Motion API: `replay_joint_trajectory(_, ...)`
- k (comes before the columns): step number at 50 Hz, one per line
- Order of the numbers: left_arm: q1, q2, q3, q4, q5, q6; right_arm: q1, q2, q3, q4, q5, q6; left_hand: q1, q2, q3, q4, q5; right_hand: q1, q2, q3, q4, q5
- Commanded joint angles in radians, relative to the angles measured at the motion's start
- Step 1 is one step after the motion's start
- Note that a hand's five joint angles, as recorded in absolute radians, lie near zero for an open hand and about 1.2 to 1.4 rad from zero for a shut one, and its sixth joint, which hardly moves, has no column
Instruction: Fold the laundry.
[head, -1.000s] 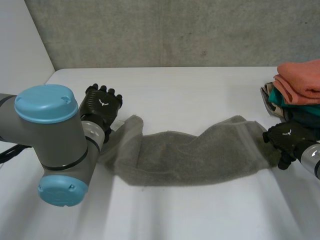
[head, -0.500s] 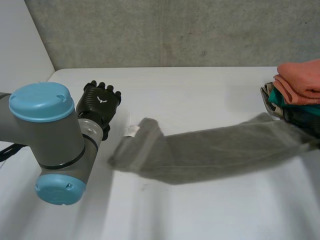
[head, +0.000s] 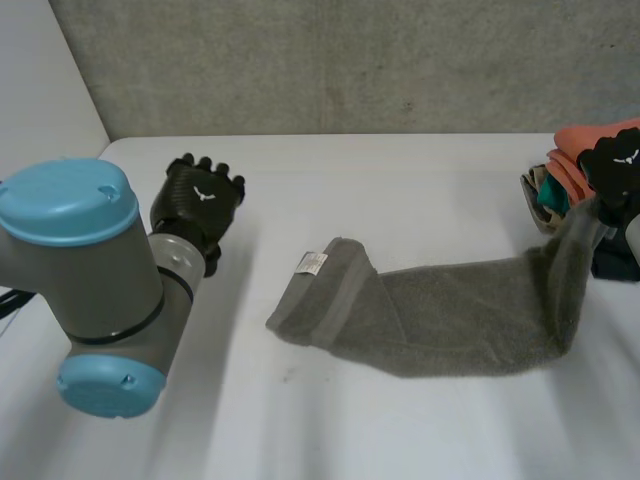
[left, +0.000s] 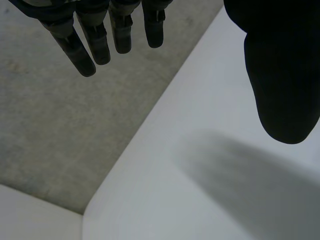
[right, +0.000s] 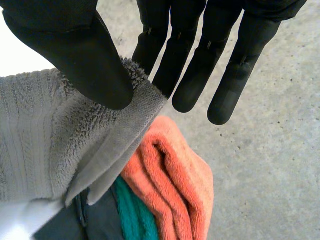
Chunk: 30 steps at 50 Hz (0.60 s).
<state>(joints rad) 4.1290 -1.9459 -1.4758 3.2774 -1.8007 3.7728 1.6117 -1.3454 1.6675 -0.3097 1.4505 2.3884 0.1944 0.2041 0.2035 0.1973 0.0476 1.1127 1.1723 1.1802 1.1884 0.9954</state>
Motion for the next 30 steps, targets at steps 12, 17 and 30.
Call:
replay_joint_trajectory(12,-0.082,-0.169,0.035,-0.142,0.273,-0.044,-0.15,0.006,0.052,-0.002,-0.039,0.031,0.562,0.552,0.553,0.559,0.534,0.284,0.224,0.216,0.208,0.226)
replay_joint_trajectory(17,-0.082,-0.249,0.104,-0.173,0.261,-0.045,-0.162,0.015,0.054,-0.002,-0.056,0.035,0.568,0.558,0.559,0.565,0.54,0.284,0.224,0.216,0.208,0.226)
replay_joint_trajectory(30,-0.113,-0.346,0.192,-0.174,0.219,-0.038,-0.164,0.019,0.057,-0.002,-0.056,0.041,0.577,0.567,0.568,0.574,0.549,0.284,0.224,0.216,0.208,0.226)
